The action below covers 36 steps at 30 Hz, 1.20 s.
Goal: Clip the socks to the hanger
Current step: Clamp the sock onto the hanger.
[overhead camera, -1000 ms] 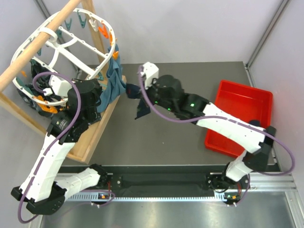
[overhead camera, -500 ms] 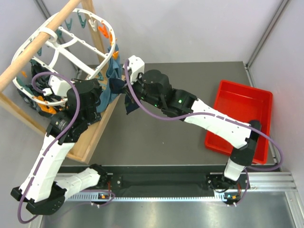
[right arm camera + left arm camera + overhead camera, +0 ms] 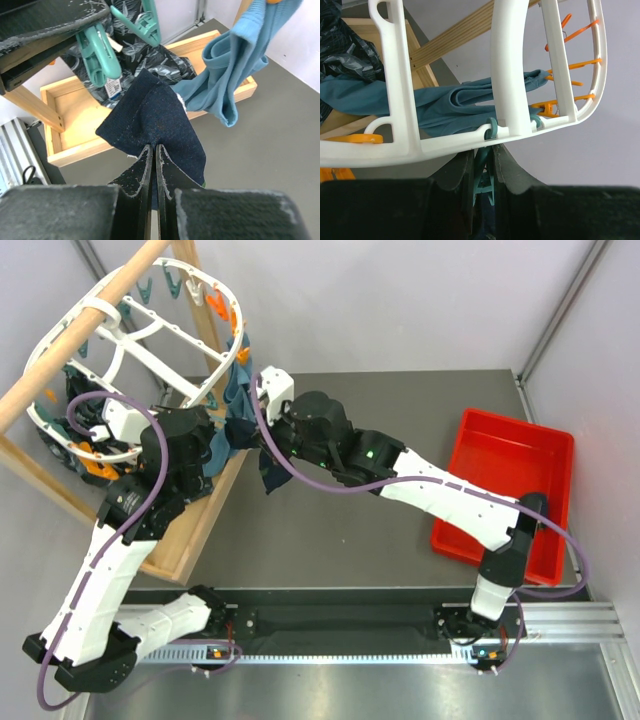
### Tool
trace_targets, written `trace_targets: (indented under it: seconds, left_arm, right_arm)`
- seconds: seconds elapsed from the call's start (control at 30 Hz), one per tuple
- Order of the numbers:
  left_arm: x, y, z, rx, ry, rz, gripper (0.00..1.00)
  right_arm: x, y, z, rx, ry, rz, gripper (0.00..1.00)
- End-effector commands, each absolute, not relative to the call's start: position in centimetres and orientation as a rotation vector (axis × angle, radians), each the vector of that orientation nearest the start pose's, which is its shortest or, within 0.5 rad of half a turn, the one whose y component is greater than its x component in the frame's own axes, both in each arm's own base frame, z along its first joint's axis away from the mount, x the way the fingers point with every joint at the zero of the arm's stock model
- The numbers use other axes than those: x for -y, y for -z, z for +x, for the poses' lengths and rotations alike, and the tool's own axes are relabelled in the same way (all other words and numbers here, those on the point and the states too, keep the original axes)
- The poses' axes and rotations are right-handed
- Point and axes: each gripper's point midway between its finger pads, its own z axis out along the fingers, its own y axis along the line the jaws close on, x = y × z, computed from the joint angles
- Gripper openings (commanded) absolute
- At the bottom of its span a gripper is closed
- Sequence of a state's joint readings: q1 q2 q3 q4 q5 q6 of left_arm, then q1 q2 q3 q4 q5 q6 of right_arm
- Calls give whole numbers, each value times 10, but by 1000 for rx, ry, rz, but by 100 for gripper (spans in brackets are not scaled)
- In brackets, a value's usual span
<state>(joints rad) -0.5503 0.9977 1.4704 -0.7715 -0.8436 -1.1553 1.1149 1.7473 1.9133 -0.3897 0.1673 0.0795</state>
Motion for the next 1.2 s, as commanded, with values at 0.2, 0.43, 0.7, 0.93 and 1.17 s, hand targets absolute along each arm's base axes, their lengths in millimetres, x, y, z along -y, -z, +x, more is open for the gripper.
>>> trace_targets:
  seconds: [0.2, 0.43, 0.7, 0.93, 1.17]
  left_arm:
    - [72, -388, 284, -1619, 446, -1001, 0]
    - [72, -387, 284, -1623, 442, -998, 0]
    - [71, -387, 283, -1622, 446, -1000, 0]
    - [71, -388, 283, -1618, 447, -999, 0]
    - [76, -387, 285, -1631, 464, -989, 0]
  right_arm:
    - [-480, -407, 239, -1592, -817, -795, 0]
    - [-482, -412, 237, -1582, -833, -786, 0]
    - [-487, -419, 235, -1565, -856, -785, 0]
    - [-488, -429, 234, -1550, -870, -769, 0]
    - [-499, -436, 230, -1528, -897, -787, 0]
